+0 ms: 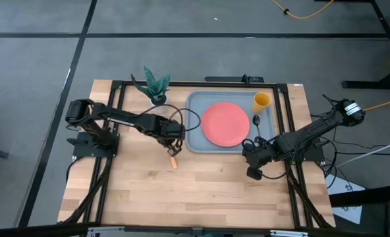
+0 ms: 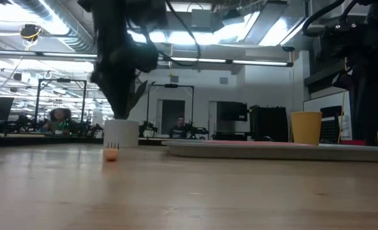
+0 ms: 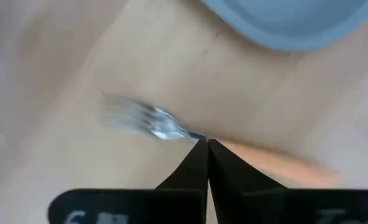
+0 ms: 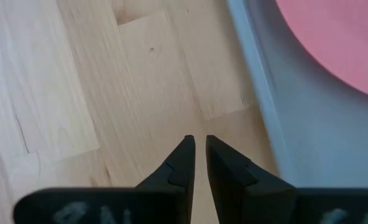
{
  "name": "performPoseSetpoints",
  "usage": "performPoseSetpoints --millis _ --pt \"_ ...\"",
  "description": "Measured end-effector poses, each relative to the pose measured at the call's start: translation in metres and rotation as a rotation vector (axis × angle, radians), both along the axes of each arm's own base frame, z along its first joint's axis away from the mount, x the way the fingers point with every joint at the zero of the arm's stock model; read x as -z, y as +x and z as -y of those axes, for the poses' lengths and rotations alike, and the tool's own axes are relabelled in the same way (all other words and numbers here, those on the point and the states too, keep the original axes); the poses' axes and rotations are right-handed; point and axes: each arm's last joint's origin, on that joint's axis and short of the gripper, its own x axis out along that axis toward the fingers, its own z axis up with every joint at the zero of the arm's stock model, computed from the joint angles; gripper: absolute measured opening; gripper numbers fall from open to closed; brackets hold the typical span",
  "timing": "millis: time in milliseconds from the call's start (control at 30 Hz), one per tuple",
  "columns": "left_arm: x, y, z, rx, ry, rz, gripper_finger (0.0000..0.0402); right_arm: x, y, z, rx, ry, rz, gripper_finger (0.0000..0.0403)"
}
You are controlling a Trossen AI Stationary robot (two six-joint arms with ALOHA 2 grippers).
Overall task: Pick and place plate/cup/fork/spoon on tray
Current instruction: Put the orange fork to the left of the pink plate on the blue serving tray
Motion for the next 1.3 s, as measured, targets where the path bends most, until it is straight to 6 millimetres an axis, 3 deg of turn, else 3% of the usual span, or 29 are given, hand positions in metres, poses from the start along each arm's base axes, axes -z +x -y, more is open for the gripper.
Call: performPoseSetpoints --millis 67,133,367,500,767,1300 --pt "-0.005 0.000 0.009 -0.147 -0.073 0.052 0.0000 0.000 0.000 0.000 0.000 -0.005 0.001 0.0045" --pt "-0.004 0.003 0.021 -0.170 -0.100 0.083 0.0000 0.000 0.000 0.001 -0.009 -0.024 0.007 0.0045" --pt "0.009 0.038 0.071 0.035 -0.191 0.335 0.0000 0.000 0.000 0.001 -0.041 -0.041 0.009 0.0045" --pt "0.021 0.045 0.084 0.068 -0.208 0.350 0.0000 0.000 0.001 0.001 -0.039 -0.039 0.013 0.0045" --pt "0.049 0.044 0.094 0.089 -0.200 0.232 0.0000 0.000 0.001 0.000 0.004 -0.020 0.015 0.0045" --pt "0.056 0.020 0.087 0.039 -0.152 -0.030 0.0000 0.000 0.001 0.001 0.008 -0.027 0.019 0.0045"
